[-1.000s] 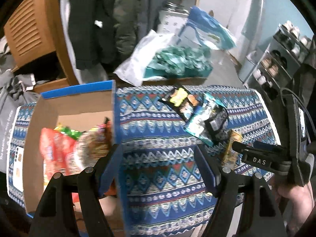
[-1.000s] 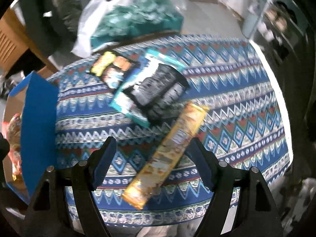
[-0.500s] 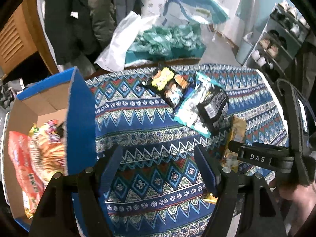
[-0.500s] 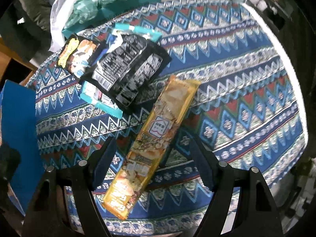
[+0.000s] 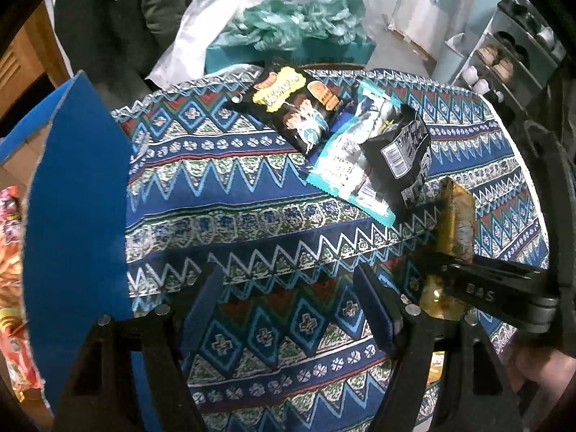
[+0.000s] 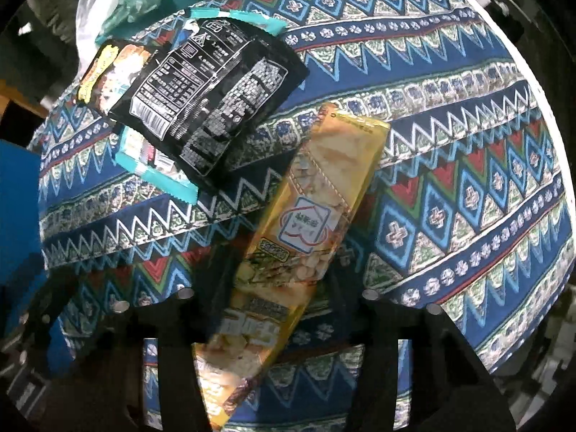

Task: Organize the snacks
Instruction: 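Grasp the yellow biscuit stick pack with the right tool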

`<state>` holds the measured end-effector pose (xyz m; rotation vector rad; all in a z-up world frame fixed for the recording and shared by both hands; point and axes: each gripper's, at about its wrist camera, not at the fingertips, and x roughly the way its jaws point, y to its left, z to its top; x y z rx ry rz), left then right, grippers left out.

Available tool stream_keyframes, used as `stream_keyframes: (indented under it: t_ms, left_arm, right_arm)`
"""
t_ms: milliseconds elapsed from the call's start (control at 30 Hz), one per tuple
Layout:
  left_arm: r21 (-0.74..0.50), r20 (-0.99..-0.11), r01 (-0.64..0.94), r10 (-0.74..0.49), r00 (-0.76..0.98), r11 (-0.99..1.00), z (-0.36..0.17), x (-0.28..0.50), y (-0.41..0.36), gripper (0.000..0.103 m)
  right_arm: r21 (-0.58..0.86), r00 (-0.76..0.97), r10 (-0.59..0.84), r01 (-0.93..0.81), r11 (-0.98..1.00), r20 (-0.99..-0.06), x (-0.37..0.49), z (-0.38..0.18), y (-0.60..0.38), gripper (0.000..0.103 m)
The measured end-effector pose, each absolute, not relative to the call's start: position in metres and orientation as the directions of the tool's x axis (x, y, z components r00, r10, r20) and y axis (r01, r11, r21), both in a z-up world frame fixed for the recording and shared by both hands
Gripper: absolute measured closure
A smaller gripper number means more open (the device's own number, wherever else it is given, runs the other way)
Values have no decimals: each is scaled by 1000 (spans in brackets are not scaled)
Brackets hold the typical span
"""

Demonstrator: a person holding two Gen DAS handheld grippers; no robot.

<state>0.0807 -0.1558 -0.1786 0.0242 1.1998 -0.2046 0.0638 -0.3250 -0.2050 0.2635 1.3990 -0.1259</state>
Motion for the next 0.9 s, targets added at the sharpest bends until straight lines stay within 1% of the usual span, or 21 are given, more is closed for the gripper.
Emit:
stream_keyframes:
  t_ms: [167, 267, 433, 567, 900]
  left_arm:
    - [-108, -922, 189, -169, 348, 976, -180, 90, -167, 27]
    - [-119, -917, 204, -186, 352, 972, -176, 99, -177, 27]
    - [-124, -913, 243, -206, 352, 962, -173, 115, -195, 27]
    - [-107, -910, 284, -209, 358, 953, -171, 128, -213, 23]
    - [-84, -900, 390, -238, 365, 917, -165, 149, -260, 22]
  right_arm:
    - [137, 184, 92, 249, 959, -979, 60, -201, -343, 62]
    - [114, 197, 65, 249, 962, -978, 59, -196, -354, 67]
    - [79, 213, 25, 248, 966, -977, 76, -193, -385, 72]
    - [69, 231, 10, 246, 967, -973, 89, -187, -404, 72]
    - [76, 256, -6, 310, 948, -967, 120, -179, -454, 72]
